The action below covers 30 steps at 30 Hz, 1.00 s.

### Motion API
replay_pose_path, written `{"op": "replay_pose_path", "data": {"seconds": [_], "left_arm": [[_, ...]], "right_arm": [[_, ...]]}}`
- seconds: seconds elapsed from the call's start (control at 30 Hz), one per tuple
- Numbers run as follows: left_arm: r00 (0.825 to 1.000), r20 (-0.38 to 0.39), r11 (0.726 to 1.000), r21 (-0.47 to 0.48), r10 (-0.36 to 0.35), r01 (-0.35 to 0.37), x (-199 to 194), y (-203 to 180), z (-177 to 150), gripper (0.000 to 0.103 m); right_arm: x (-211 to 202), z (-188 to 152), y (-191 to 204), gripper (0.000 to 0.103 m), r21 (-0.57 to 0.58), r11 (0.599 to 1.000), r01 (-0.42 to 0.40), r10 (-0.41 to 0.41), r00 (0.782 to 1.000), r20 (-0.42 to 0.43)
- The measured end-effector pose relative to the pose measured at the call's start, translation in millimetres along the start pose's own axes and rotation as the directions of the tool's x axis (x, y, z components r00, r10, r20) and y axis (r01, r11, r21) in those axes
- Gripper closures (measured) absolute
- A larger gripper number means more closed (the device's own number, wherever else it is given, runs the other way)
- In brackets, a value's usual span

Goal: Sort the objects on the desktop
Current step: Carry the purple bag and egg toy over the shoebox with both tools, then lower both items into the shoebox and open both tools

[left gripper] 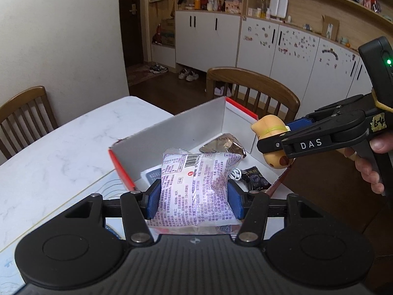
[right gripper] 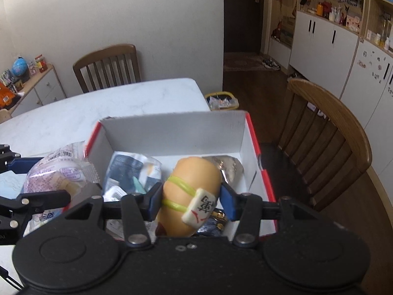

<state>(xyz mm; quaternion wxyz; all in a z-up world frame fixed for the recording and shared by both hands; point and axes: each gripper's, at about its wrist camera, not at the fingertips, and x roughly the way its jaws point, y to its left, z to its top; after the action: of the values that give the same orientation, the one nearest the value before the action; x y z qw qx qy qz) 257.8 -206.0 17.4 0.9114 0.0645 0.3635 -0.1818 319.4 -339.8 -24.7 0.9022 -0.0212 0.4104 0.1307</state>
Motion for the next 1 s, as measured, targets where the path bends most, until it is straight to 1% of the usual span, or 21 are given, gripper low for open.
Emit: {"op": "replay_pose_path", "data": {"seconds": [0.37, 0.57, 0.77, 0.93, 1.0], "left_arm": [[0.998, -0.065, 1.0, 0.007, -0.009, 0.009, 45, -6, 4, 0.048], [0.995, -0.102, 0.999, 0.031, 0.016, -0.013, 70, -5, 5, 0.048], [0.991, -0.131, 0.999, 0.041, 0.018, -0.012, 85, 0, 3, 0.049], [0.987, -0.158, 1.0, 0.017, -0.007, 0.01, 94, 4, 1, 0.049], [0.986, -0.165, 1.0, 0.022, -0.008, 0.012, 97, 3, 1, 0.049]], "right_arm": [[31, -2, -17, 0.054, -0.008, 1.0, 0.018, -0.019, 0.998, -0.057], [52, -2, -16, 0.054, -0.032, 0.999, 0.019, -0.022, 0.995, -0.099], [69, -5, -14, 0.054, -0.044, 0.999, 0.006, -0.012, 0.991, -0.136], [85, -9, -12, 0.054, -0.05, 0.999, -0.006, -0.003, 0.984, -0.177], [89, -12, -10, 0.054, -0.056, 0.998, -0.013, 0.002, 0.982, -0.188]]}}
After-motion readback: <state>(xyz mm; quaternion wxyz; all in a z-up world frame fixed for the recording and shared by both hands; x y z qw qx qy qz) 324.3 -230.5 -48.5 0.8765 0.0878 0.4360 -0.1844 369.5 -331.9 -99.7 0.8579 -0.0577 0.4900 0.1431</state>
